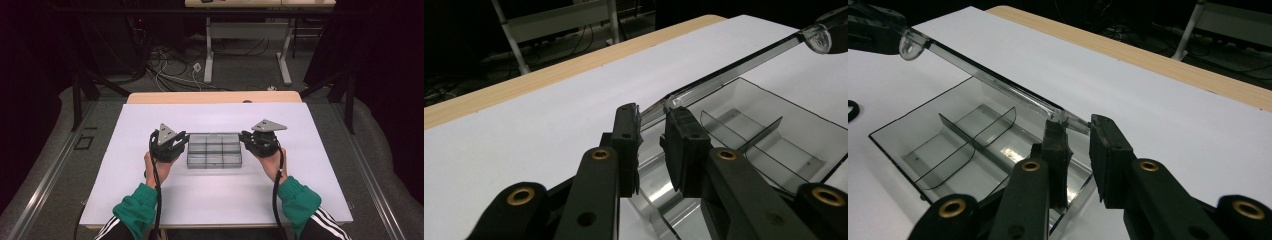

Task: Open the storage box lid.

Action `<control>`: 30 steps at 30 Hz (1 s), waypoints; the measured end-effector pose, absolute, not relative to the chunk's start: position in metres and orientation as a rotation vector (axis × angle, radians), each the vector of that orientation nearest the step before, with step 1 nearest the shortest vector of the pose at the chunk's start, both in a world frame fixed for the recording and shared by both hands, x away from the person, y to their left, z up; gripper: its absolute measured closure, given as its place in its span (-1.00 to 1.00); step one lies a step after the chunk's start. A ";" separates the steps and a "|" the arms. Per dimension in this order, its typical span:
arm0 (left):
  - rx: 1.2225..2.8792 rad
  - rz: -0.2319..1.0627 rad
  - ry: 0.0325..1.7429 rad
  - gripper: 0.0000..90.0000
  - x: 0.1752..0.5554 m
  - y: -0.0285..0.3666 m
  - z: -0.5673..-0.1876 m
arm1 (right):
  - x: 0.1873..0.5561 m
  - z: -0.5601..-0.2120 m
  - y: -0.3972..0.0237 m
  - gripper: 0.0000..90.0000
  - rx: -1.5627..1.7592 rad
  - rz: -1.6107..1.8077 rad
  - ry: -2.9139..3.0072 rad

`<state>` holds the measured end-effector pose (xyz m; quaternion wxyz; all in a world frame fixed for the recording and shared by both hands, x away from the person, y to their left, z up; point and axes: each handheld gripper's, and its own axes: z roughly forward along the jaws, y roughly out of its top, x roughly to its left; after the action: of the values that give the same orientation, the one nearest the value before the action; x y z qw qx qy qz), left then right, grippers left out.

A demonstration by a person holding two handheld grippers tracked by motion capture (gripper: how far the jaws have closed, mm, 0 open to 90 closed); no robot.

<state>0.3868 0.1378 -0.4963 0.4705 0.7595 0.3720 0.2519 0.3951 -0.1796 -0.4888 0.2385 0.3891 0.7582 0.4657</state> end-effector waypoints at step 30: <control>1.865 0.618 1.010 0.69 0.423 0.129 -0.507 | 0.427 -0.502 -0.174 0.79 1.180 1.235 2.054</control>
<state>0.4232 0.1293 -0.5070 0.4495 0.7542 0.4083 0.2497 0.4272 -0.1740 -0.5020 0.2328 0.4295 0.7478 0.4496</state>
